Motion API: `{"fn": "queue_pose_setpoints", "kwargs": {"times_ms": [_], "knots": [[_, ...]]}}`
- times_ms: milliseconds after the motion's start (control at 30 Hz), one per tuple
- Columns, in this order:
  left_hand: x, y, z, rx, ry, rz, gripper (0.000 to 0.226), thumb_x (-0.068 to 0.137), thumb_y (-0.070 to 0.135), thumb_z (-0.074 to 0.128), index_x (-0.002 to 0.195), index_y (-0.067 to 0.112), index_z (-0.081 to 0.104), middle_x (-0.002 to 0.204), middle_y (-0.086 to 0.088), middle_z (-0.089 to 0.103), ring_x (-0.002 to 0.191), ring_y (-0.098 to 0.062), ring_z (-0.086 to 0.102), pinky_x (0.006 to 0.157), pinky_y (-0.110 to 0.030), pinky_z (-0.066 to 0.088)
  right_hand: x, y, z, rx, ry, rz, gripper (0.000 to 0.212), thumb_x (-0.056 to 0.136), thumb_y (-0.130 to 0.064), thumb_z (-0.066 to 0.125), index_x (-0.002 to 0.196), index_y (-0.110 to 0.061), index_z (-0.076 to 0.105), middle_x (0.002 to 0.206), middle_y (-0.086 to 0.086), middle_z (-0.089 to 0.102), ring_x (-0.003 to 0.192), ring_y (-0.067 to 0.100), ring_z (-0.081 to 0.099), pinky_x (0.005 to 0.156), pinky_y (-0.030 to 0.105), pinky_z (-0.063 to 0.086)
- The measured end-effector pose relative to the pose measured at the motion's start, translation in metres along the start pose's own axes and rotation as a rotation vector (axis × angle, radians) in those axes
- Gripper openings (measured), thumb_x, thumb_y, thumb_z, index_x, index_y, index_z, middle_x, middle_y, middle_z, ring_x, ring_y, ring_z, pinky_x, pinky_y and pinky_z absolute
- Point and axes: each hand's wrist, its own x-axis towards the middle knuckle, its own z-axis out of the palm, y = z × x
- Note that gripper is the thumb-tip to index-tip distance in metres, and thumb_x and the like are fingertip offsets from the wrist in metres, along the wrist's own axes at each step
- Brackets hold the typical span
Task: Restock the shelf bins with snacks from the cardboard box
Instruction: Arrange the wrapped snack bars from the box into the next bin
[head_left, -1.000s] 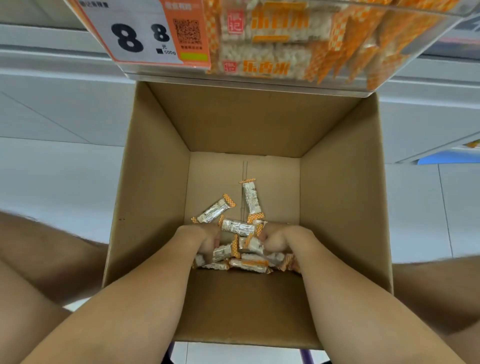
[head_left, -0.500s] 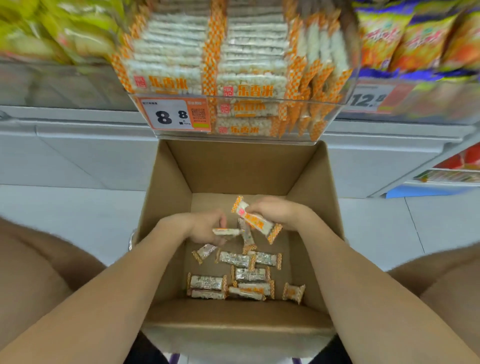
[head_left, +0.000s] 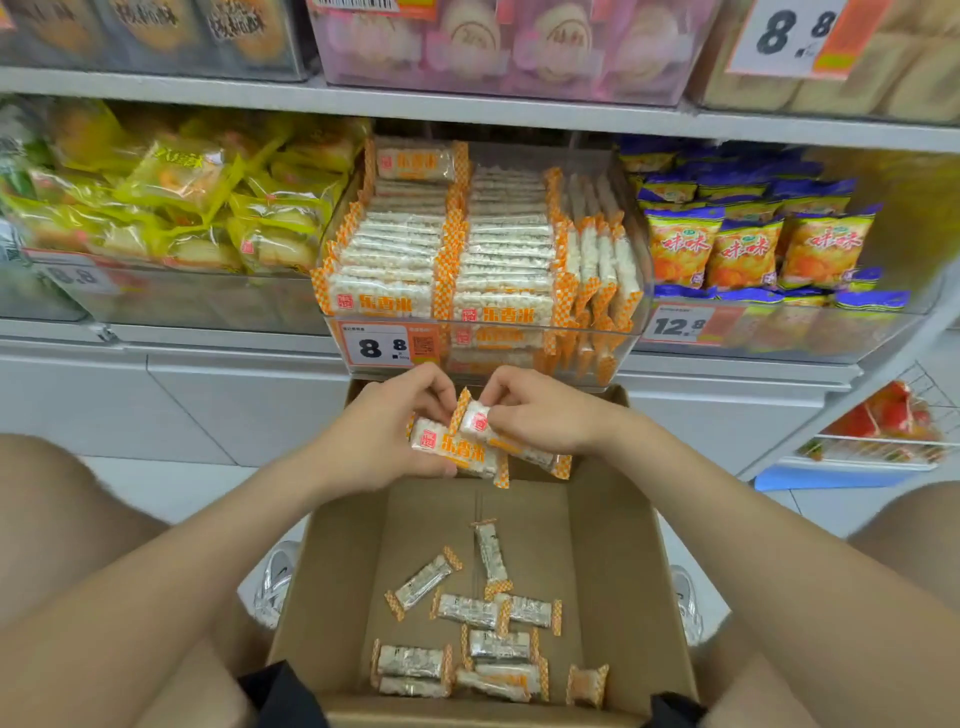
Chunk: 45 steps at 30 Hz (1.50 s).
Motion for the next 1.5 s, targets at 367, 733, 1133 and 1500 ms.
{"fn": "queue_pose_setpoints", "kwargs": {"times_ms": [367, 733, 1133, 1500], "knots": [[-0.005, 0.023, -0.030, -0.196, 0.014, 0.055, 0.043, 0.085, 0.023, 0.088, 0.121, 0.025, 0.065, 0.119, 0.015, 0.071, 0.119, -0.004, 0.065, 0.099, -0.018, 0.047, -0.020, -0.019, 0.023, 0.097, 0.416, -0.292, 0.017, 0.087, -0.041, 0.080, 0.103, -0.043, 0.077, 0.108, -0.018, 0.063, 0.110, 0.004, 0.059, 0.100, 0.036, 0.047], [0.008, 0.043, -0.077, -0.302, 0.469, 0.188, 0.052, 0.091, 0.030, 0.080, 0.136, 0.031, 0.053, 0.125, 0.006, 0.062, 0.116, -0.016, 0.064, 0.093, -0.042, 0.058, -0.023, -0.067, -0.023, 0.077, 0.657, -0.417, 0.028, 0.100, -0.023, 0.067, 0.128, -0.025, 0.069, 0.118, -0.018, 0.071, 0.115, 0.003, 0.064, 0.094, 0.019, 0.049], [0.048, 0.008, -0.066, 0.721, 0.458, -0.053, 0.061, 0.109, 0.050, 0.013, 0.164, 0.028, 0.028, 0.170, -0.003, 0.029, 0.159, -0.036, 0.015, 0.127, -0.059, 0.011, 0.150, -0.109, -0.084, -0.339, 0.737, -0.061, 0.036, 0.105, -0.022, 0.045, 0.139, -0.013, 0.053, 0.138, 0.019, 0.056, 0.133, 0.044, 0.046, 0.110, 0.056, 0.040], [0.055, 0.009, -0.059, 0.788, 0.473, -0.101, 0.061, 0.107, 0.047, 0.013, 0.161, 0.028, 0.035, 0.167, -0.004, 0.036, 0.155, -0.040, 0.023, 0.125, -0.062, 0.012, 0.186, -0.131, -0.101, -0.671, 0.594, 0.047, 0.066, 0.093, -0.010, 0.060, 0.156, -0.020, 0.044, 0.161, 0.012, 0.040, 0.150, 0.036, 0.032, 0.124, 0.044, 0.028]]}}
